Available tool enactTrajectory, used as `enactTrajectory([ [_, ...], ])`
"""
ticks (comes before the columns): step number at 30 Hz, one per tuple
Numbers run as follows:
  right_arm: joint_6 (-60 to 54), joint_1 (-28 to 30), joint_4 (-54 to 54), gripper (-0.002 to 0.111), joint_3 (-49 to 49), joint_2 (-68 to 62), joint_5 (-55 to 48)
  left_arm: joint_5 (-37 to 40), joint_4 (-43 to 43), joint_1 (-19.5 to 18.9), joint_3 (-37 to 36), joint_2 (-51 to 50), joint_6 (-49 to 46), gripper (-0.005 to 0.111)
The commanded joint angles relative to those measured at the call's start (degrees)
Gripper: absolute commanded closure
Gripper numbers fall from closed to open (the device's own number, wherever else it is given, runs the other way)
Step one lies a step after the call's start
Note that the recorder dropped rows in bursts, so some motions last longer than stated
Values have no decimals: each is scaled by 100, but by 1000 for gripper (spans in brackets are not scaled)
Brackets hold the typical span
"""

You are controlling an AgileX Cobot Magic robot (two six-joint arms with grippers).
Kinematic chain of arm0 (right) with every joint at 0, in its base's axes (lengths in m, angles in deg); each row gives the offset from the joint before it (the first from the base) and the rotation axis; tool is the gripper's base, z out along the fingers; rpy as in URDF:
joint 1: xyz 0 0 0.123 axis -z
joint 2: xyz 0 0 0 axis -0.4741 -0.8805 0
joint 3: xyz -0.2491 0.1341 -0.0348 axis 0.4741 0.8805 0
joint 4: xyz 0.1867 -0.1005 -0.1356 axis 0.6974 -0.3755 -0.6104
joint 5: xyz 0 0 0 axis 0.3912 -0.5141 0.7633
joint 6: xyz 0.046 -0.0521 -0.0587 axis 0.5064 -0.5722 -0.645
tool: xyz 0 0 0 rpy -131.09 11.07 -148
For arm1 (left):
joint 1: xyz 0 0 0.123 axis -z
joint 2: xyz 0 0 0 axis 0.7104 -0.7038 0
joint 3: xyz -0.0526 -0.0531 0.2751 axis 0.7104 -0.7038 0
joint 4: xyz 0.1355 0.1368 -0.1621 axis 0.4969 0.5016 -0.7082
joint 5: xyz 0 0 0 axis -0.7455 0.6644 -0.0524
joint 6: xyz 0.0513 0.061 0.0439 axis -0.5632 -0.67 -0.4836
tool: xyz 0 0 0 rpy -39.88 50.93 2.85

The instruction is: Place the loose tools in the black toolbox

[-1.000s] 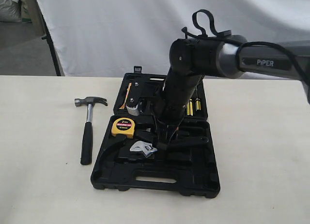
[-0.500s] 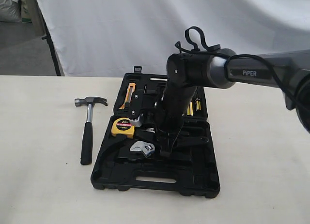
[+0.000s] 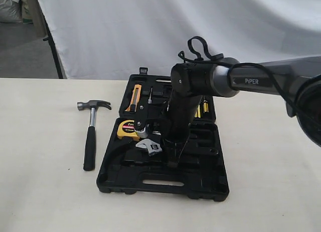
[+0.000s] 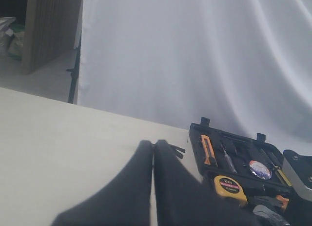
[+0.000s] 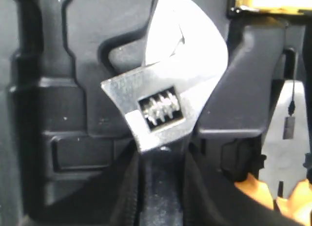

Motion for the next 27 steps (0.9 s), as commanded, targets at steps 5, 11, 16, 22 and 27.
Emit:
enactTrajectory([
  [5, 195, 31, 119, 109, -41, 329, 140, -51, -27, 37, 15, 18, 27, 106],
  [11, 343, 31, 495, 109, -41, 441, 230, -51, -27, 37, 15, 18, 27, 106],
  [16, 511, 31, 495, 109, -41, 356, 230, -51, -27, 37, 15, 18, 27, 106],
  [22, 680, 31, 495, 109, -41, 345, 230, -51, -27, 37, 15, 18, 27, 106],
  [27, 683, 31, 473, 109, -41, 345, 230, -51, -27, 37, 15, 18, 27, 106],
])
